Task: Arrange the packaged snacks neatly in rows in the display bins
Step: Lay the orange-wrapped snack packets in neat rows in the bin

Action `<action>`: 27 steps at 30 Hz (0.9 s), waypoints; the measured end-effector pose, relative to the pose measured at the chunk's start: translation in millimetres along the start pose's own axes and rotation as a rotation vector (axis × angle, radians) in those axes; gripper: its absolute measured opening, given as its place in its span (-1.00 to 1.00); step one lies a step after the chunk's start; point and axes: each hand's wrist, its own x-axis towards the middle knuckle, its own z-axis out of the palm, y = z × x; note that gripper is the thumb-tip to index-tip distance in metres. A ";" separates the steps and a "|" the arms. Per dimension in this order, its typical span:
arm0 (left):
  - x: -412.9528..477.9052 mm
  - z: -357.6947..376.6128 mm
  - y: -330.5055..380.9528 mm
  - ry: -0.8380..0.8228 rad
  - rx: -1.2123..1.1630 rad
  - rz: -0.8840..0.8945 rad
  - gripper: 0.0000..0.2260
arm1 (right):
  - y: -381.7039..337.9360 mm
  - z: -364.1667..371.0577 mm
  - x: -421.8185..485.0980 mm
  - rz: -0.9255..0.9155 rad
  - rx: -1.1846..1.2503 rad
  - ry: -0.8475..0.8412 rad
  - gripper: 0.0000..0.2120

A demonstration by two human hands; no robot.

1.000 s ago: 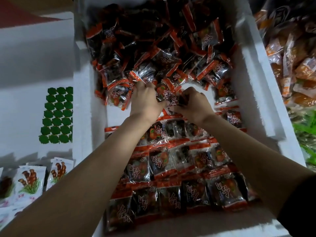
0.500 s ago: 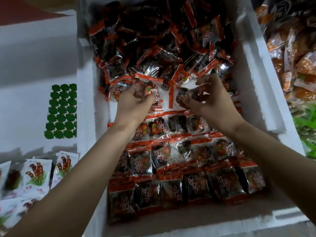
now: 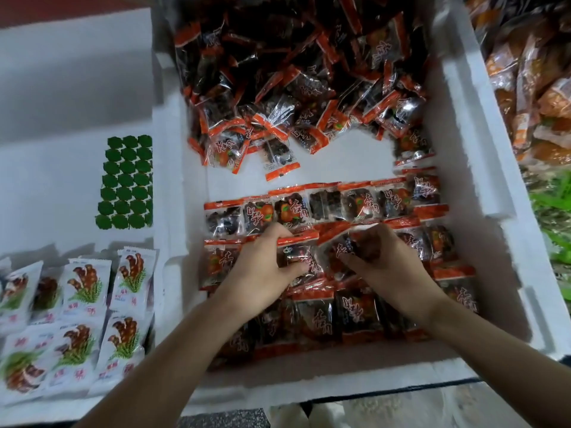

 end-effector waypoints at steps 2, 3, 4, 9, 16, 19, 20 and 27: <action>-1.7 9.5 -2.3 0.025 0.106 0.020 -0.64 | 3.7 4.5 -3.4 -0.023 -0.063 -0.001 -0.72; -3.1 13.1 -2.5 0.044 0.173 0.037 -0.59 | 5.5 6.1 -4.3 -0.024 -0.056 0.003 -0.73; -5.3 16.1 -3.0 0.081 0.262 0.080 -0.54 | 6.9 6.9 -4.5 -0.020 -0.034 0.011 -0.74; -7.6 25.9 -12.5 0.232 0.717 0.381 -0.36 | 6.2 9.3 -8.2 -0.077 -0.075 0.027 -0.75; -4.2 27.9 -26.5 0.122 0.752 0.405 -0.40 | 4.5 9.1 -12.8 -0.222 -0.262 0.009 -0.72; -3.9 27.4 -28.7 0.102 0.840 0.400 -0.37 | 5.6 8.0 -12.5 -0.293 -0.412 -0.019 -0.66; -4.4 28.5 -30.3 0.127 0.860 0.414 -0.37 | 6.7 7.3 -12.5 -0.323 -0.460 -0.027 -0.65; -3.5 28.9 -30.8 0.208 0.871 0.467 -0.41 | 18.0 -2.6 -6.1 -0.512 -0.626 -0.001 -0.58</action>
